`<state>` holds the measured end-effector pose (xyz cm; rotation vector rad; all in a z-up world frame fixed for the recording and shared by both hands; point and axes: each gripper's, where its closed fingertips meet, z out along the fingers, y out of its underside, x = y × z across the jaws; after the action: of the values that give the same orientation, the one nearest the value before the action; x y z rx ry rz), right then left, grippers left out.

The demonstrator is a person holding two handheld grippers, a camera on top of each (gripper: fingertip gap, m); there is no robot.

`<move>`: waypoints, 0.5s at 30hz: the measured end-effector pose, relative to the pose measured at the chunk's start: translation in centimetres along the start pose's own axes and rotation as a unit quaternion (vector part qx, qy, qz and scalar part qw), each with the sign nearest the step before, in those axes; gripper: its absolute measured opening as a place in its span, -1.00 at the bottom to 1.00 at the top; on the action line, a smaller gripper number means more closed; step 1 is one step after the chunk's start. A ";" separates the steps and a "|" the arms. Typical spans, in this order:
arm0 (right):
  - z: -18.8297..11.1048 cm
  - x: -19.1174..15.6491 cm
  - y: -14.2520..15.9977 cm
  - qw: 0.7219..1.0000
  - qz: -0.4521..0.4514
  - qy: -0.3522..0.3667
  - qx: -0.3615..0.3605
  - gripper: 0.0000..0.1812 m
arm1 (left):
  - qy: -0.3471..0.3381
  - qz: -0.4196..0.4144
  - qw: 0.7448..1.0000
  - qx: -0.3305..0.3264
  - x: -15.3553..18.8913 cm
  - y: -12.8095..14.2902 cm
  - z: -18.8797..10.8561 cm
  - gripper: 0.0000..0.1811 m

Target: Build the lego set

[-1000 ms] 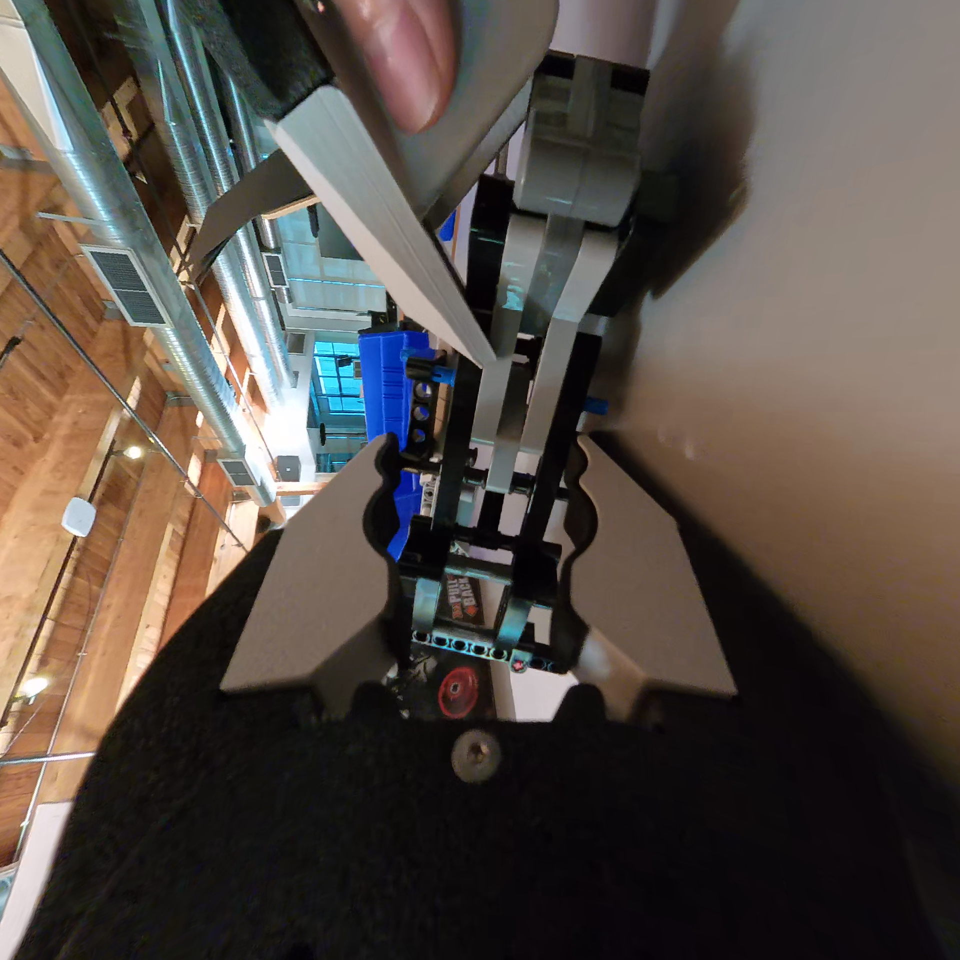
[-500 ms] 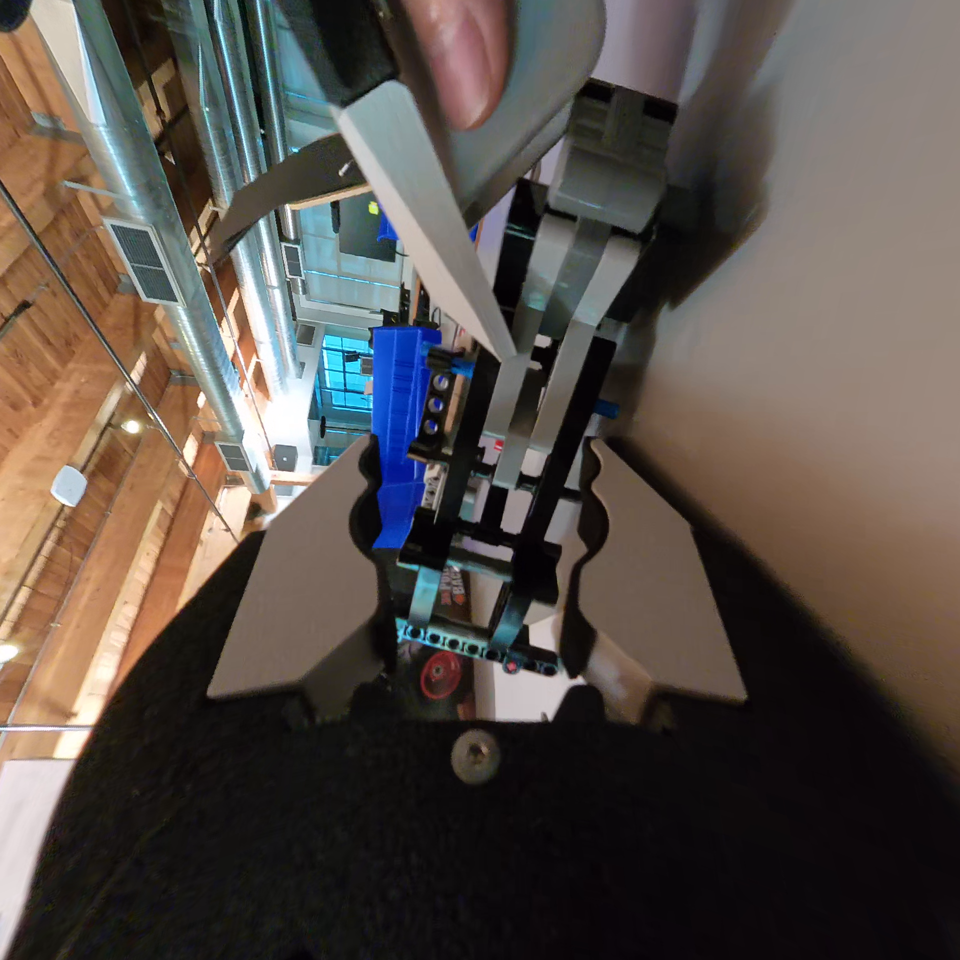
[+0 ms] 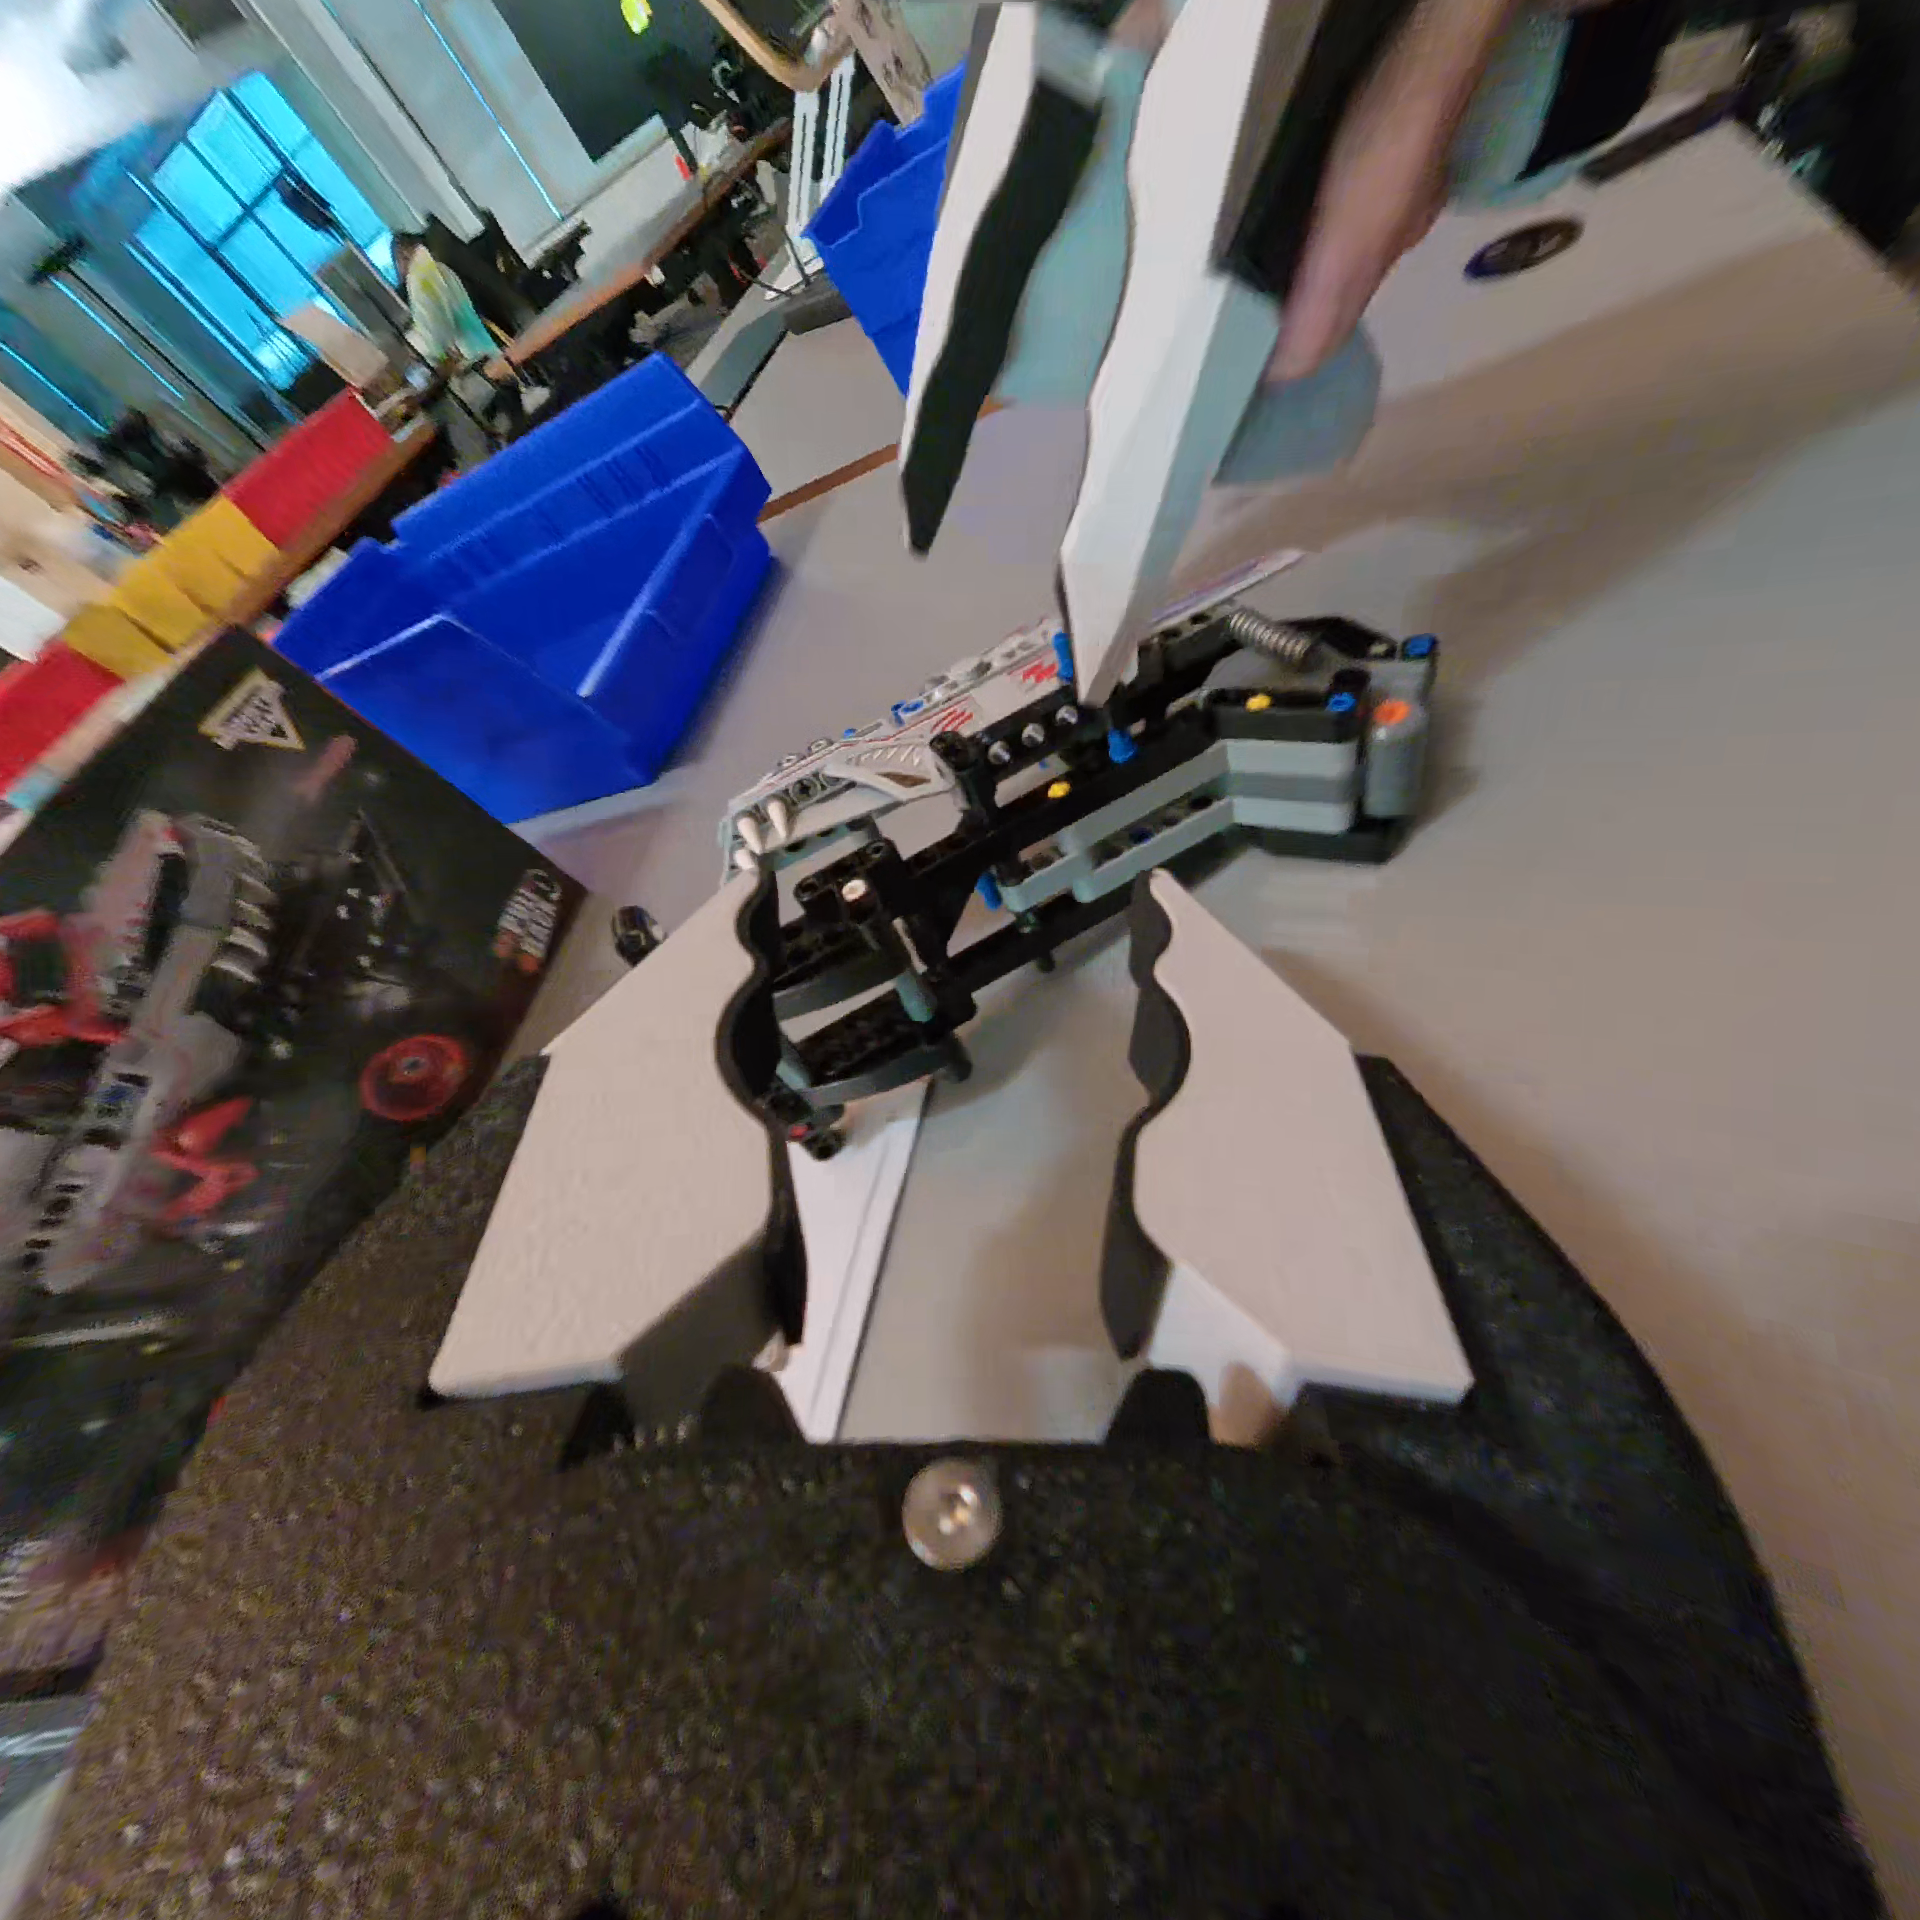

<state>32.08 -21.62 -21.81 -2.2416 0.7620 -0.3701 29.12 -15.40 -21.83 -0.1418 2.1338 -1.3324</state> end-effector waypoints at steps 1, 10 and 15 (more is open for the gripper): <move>0.5 -0.2 -0.4 1.000 0.007 -0.028 -0.009 -0.02 | 0.005 -0.014 1.000 0.001 0.0 -0.1 -0.1 -0.28; 2.8 -2.5 1.5 0.967 0.065 -0.196 -0.150 -0.07 | 0.077 -0.175 0.981 -0.018 1.0 0.9 -1.8 -0.37; 3.3 -2.4 1.2 0.976 0.064 -0.163 -0.128 -0.13 | 0.145 -0.353 0.924 -0.032 2.6 0.6 -1.7 -0.34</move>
<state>31.23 -18.94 -25.08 -2.3908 0.8069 0.1679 26.21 -14.85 -22.94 -0.8571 2.4925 -1.7594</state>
